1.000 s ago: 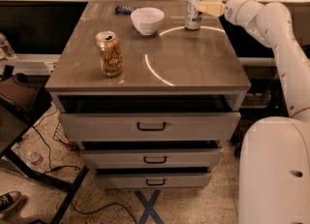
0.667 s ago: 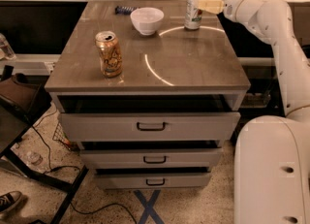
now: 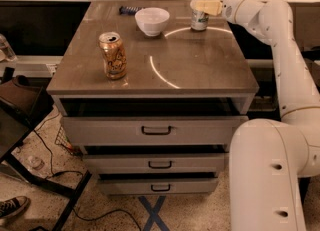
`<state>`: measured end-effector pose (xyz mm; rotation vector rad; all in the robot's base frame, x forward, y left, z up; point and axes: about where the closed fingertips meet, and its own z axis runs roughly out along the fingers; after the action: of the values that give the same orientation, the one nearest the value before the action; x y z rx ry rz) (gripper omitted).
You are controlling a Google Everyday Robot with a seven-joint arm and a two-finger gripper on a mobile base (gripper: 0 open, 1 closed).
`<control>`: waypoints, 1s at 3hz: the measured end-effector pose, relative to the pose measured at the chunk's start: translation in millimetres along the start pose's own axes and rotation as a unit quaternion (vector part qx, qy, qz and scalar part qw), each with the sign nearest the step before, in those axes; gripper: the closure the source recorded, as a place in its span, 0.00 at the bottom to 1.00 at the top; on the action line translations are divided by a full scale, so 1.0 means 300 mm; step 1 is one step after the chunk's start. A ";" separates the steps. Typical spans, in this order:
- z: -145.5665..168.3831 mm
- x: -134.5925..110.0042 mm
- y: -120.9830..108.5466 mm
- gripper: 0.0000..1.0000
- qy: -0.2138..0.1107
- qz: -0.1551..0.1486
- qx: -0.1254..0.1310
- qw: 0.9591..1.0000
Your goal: Move 7up can near orange can
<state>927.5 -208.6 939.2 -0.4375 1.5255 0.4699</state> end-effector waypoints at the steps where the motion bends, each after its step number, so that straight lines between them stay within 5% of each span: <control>1: 0.044 0.045 0.024 0.00 0.007 0.021 -0.011 1.000; 3: 0.093 0.083 0.033 0.38 0.019 0.030 -0.005 0.999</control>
Offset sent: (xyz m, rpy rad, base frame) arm 0.0525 0.0124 -0.0250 0.0274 0.0930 -0.0343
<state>945.4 -184.6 914.6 -0.4104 1.5762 0.5195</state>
